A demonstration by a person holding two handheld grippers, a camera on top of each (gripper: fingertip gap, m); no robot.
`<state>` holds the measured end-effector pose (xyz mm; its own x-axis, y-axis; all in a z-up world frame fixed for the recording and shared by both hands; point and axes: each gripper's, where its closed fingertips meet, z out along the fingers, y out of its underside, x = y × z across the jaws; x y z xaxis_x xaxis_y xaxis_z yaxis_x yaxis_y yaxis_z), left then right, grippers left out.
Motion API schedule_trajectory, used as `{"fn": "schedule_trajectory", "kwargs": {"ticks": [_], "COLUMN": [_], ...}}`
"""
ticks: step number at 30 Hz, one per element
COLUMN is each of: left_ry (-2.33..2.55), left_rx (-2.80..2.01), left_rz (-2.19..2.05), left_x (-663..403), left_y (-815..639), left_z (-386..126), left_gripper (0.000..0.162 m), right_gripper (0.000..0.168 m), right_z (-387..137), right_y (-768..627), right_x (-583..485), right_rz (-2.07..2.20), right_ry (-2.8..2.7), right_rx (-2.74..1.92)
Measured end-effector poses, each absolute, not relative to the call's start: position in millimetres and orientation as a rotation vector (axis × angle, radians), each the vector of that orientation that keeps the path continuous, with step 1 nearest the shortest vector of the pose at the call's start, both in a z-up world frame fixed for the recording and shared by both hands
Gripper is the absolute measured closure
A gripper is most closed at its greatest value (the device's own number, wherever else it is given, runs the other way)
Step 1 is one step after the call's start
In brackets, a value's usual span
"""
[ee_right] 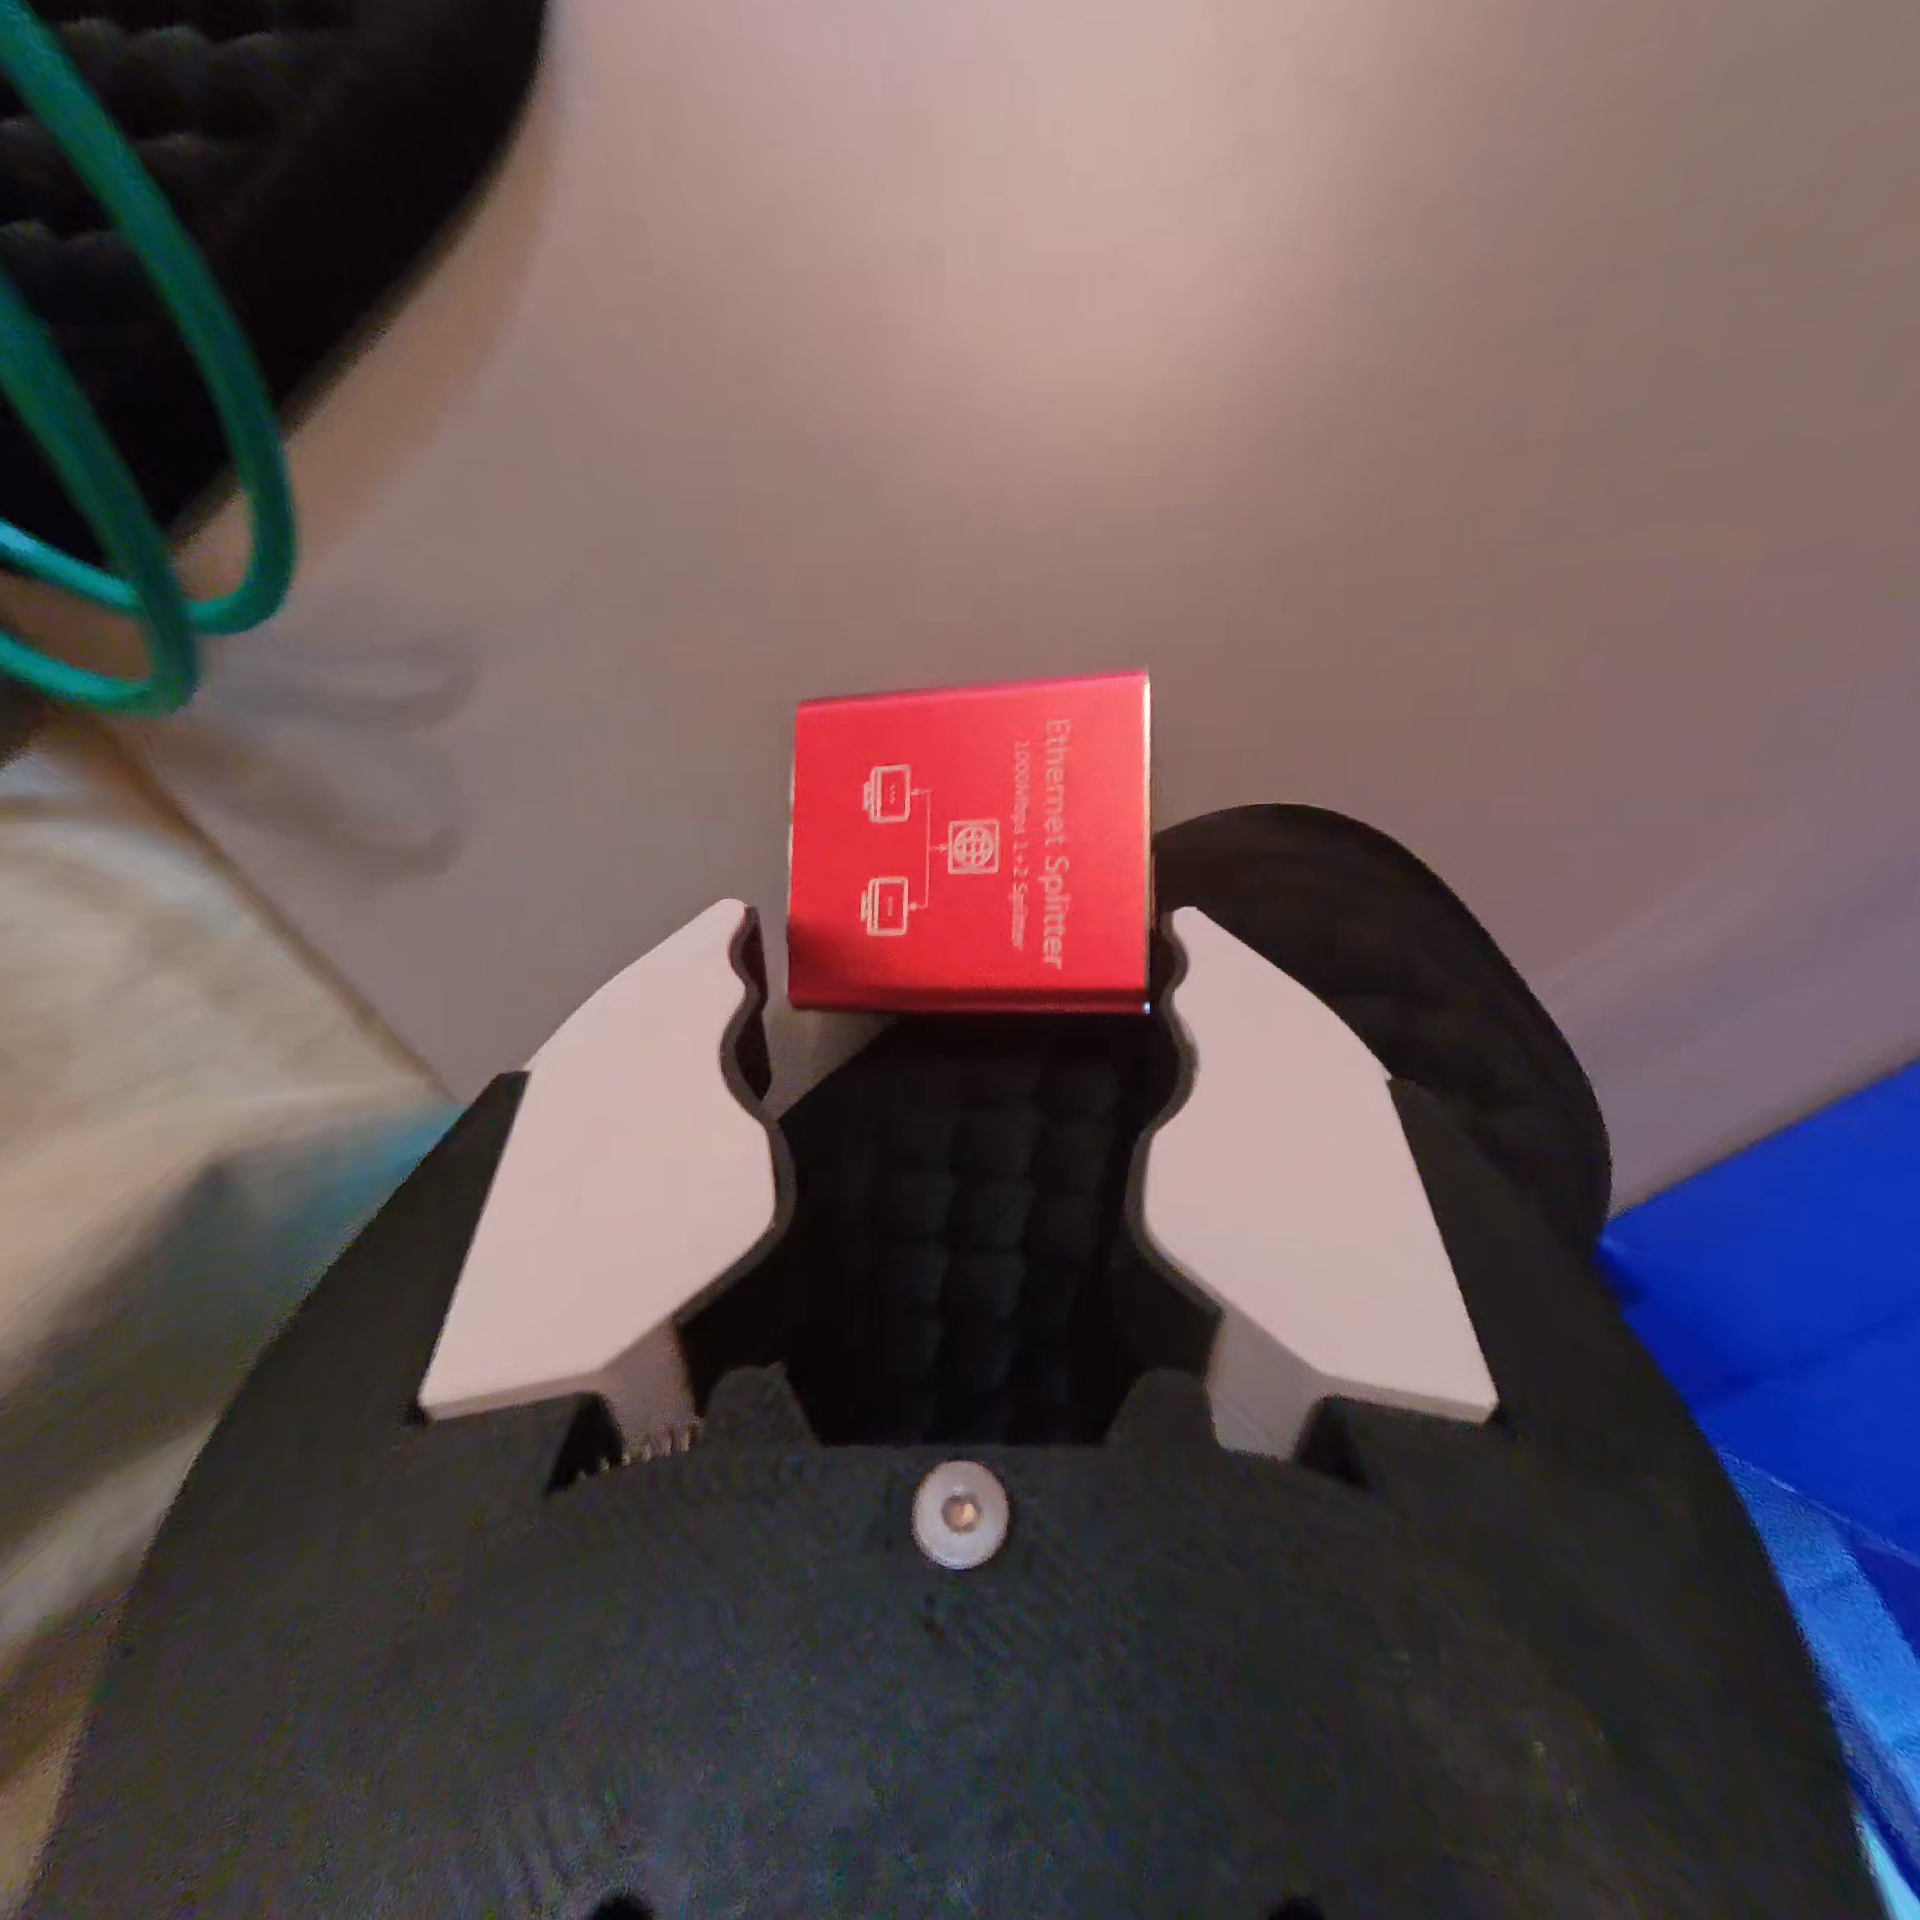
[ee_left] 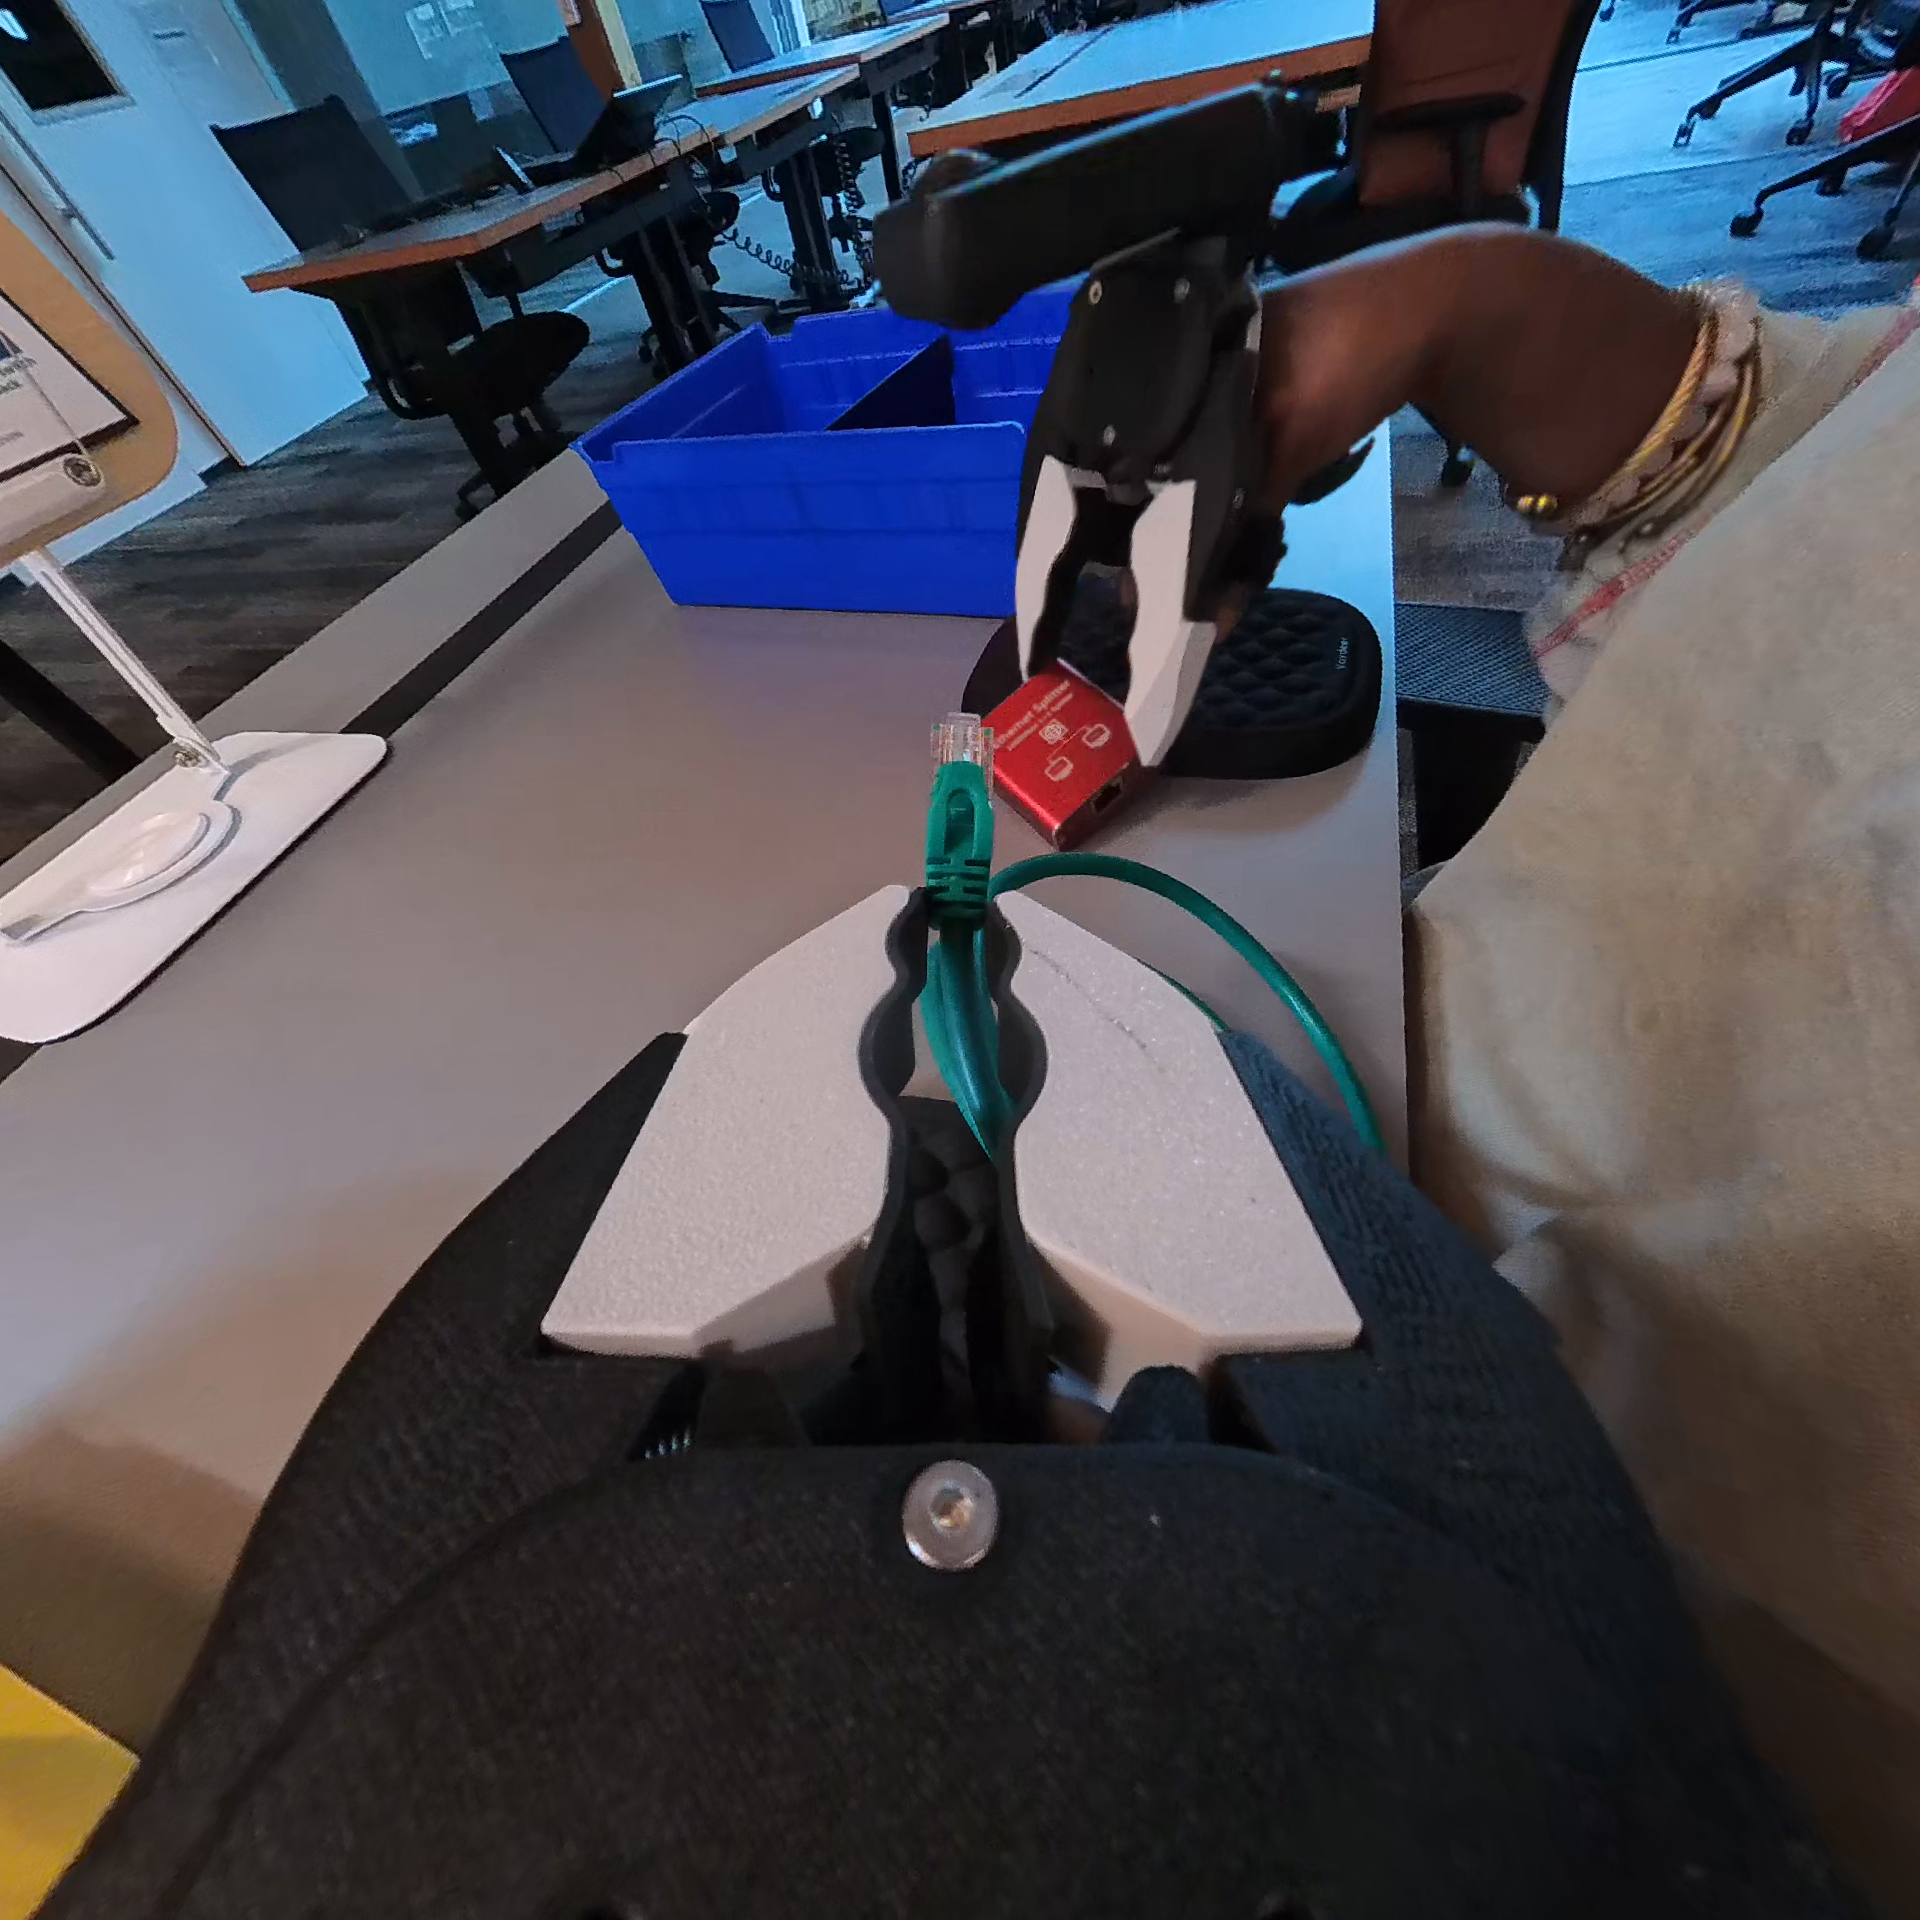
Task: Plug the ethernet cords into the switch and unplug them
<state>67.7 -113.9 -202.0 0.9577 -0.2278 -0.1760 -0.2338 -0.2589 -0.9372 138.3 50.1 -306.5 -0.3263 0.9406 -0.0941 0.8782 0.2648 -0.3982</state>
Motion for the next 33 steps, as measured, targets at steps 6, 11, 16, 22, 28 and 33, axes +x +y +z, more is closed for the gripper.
{"fn": "schedule_trajectory", "kwargs": {"ticks": [6,11,16,22,28,33], "left_ry": [0.35,0.367,0.388,0.379,0.363,0.365], "left_rx": [-1.844,-1.848,-1.852,-1.85,-1.849,-1.847], "left_rz": [0.01,0.014,0.023,0.014,0.012,0.009], "left_x": [69,72,74,71,69,70], "left_y": [-114,-113,-115,-115,-117,-115], "left_z": [-202,-201,-200,-202,-203,-204], "left_gripper": [0.152,0.152,0.152,0.152,0.152,0.152], "right_gripper": [0.083,0.059,0.072,0.083,0.098,0.099], "right_z": [-276,-257,-293,-313,-310,-291], "right_y": [50,39,56,55,56,66], "right_x": [143,119,112,126,132,124], "right_rz": [0.76,0.727,0.552,0.598,0.537,0.102], "right_ry": [-2.663,-2.762,-3.084,-3.285,-3.3,-3.122], "right_rx": [-1.139,-0.2,0.024,0.173,-0.01,-0.321]}}
